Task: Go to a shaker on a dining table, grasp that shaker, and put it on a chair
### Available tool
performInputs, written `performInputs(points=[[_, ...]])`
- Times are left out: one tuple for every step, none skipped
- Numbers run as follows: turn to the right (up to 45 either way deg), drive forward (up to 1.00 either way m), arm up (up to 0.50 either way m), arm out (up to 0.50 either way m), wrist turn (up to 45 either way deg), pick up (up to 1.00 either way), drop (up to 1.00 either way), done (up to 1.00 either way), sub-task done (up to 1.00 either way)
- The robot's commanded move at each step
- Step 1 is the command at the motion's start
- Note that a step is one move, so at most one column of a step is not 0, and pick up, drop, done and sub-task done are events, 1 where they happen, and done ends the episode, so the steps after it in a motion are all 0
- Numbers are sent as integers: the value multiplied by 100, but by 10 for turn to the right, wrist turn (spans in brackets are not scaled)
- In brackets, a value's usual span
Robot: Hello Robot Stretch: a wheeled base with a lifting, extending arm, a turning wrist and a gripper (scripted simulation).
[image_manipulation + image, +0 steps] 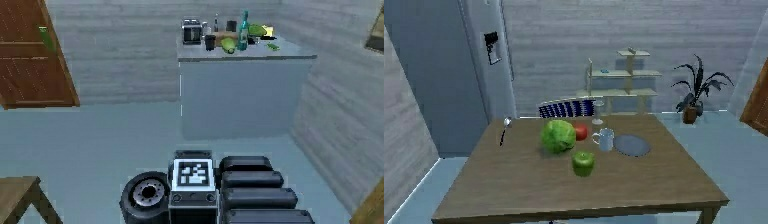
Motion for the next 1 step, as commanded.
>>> performInputs(points=[[150,0,0,0,0,0,0,0,0]])
